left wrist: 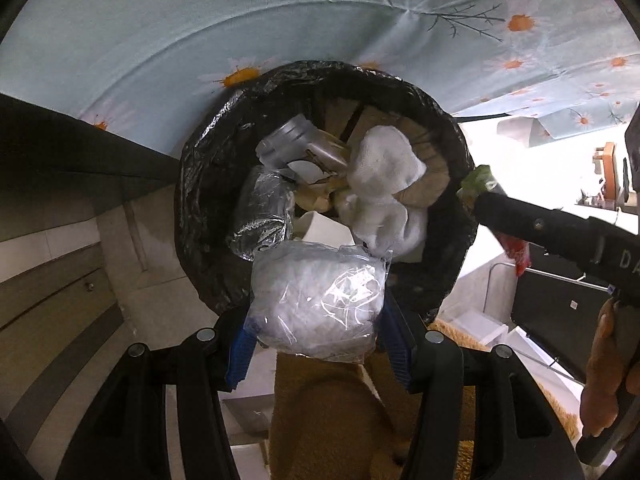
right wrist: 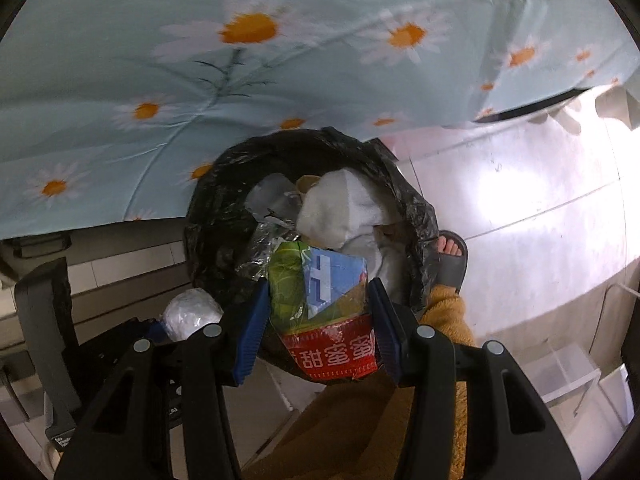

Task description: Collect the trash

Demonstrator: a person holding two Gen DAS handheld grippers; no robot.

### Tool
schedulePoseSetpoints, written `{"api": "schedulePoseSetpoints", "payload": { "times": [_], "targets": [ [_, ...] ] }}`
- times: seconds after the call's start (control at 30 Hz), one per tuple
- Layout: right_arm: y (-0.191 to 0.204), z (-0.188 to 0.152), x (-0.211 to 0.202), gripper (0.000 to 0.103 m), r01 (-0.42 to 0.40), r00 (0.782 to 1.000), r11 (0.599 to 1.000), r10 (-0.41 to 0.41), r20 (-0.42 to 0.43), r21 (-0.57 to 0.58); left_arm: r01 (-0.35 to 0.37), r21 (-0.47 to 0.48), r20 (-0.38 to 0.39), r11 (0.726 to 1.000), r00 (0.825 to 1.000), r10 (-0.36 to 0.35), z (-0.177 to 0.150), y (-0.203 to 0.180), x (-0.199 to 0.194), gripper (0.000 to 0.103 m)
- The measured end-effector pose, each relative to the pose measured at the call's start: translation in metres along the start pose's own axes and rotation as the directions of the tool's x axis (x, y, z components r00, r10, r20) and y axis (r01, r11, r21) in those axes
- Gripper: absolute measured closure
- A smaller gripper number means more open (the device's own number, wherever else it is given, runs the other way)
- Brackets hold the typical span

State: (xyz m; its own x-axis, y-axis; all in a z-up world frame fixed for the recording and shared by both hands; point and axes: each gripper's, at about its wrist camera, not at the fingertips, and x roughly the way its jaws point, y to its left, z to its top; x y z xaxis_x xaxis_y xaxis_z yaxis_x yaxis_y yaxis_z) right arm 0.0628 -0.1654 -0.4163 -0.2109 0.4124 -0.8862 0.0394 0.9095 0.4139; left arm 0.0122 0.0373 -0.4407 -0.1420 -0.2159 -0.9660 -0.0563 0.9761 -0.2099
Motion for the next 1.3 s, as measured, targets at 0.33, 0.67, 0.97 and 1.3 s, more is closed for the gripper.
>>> {"api": "schedulePoseSetpoints", "payload": {
  "times": [0.33, 0.67, 0.97, 1.3],
  "targets": [
    [0.004, -0.005, -0.02, 0.031, -0.051, 0.998, 0.998, 0.05, 0.043, 0.025, -0.025, -0.015, 0.039, 1.0, 0.999, 0.026, 0.001, -0.005, -0.011, 0.022],
    [0.018, -0.025, -0.051, 0.031, -0.013, 0.995, 1.0, 0.012, 0.098, 0.009, 0.006, 0.002, 0.096, 1.0, 0.995, -0.006, -0.013, -0.007, -0.041, 0.022],
    [0.035, -0.058, -0.101, 0.029, 0.017, 0.982, 0.997, -0.001, 0.191, -0.082, 0.021, -0.012, 0.172, 1.0, 0.985, -0.018, -0.036, -0.009, -0.087, 0.022],
    [0.043, -0.076, -0.173, 0.027, -0.002, 0.959, 0.977, 0.063, 0.277, -0.215, 0.0, -0.073, 0.338, 0.997, 0.941, 0.025, -0.061, -0.035, -0.168, 0.022]
  ]
}}
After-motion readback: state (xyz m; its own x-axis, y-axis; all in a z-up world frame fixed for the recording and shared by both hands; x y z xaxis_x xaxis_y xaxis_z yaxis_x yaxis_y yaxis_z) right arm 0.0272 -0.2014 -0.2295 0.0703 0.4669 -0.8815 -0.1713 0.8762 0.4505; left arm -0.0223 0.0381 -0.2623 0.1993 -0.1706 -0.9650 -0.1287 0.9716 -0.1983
